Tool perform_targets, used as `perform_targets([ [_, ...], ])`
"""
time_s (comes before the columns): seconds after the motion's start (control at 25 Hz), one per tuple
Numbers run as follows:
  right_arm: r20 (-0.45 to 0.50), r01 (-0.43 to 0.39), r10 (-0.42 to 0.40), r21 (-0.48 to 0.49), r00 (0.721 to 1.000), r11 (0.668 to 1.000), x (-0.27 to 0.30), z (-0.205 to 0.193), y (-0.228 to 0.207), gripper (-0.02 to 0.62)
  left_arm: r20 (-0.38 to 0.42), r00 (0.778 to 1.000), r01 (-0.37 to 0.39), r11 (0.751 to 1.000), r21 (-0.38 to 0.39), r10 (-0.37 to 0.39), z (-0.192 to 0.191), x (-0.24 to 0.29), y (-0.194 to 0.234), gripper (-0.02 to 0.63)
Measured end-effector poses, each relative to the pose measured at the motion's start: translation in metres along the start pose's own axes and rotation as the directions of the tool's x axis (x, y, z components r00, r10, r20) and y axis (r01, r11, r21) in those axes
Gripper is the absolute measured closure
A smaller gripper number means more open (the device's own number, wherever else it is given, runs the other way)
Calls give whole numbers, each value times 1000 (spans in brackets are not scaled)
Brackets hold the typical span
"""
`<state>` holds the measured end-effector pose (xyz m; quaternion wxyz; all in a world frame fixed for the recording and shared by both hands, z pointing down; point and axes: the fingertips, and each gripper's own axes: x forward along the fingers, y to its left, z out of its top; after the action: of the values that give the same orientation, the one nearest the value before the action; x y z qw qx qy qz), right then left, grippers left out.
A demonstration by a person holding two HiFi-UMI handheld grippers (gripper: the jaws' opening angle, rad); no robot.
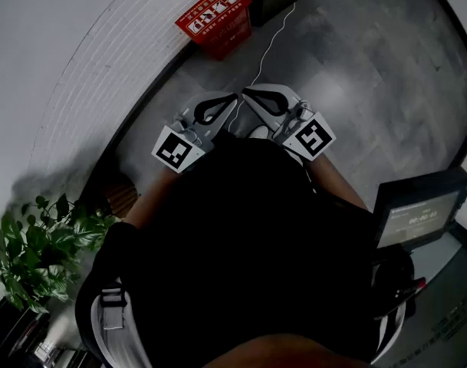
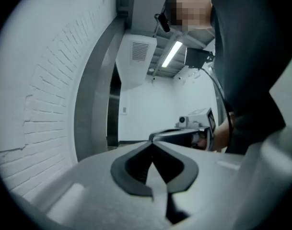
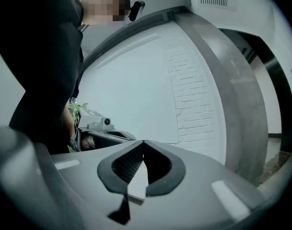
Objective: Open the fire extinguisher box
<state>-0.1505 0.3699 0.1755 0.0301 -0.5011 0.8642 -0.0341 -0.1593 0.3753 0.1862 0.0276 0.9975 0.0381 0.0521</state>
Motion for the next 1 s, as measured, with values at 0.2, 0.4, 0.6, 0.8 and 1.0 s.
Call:
perform_targets([
  [0.2,-1,29,-29,4,1000,1000,-13,-3,-7,588,3,1000,23,1000,5,-23,3,14,-8,605],
  [0.4,3,74,-74,20,997,997,-21,-6,-14,588,-9,998,57,998,-2,-57,-1,22,-9,605],
  [0.6,-18,97,-96,14,995,995,-9,-4,-29,588,9,996,86,996,-15,-86,2,29,10,604],
  [0.8,-49,81,-81,11,996,997,17,-5,-105,588,13,996,93,995,-27,-93,-6,80,77,605],
  [1.0,-69,56,-55,3,996,998,51,0,-150,588,54,996,73,997,-35,-71,2,102,127,604],
])
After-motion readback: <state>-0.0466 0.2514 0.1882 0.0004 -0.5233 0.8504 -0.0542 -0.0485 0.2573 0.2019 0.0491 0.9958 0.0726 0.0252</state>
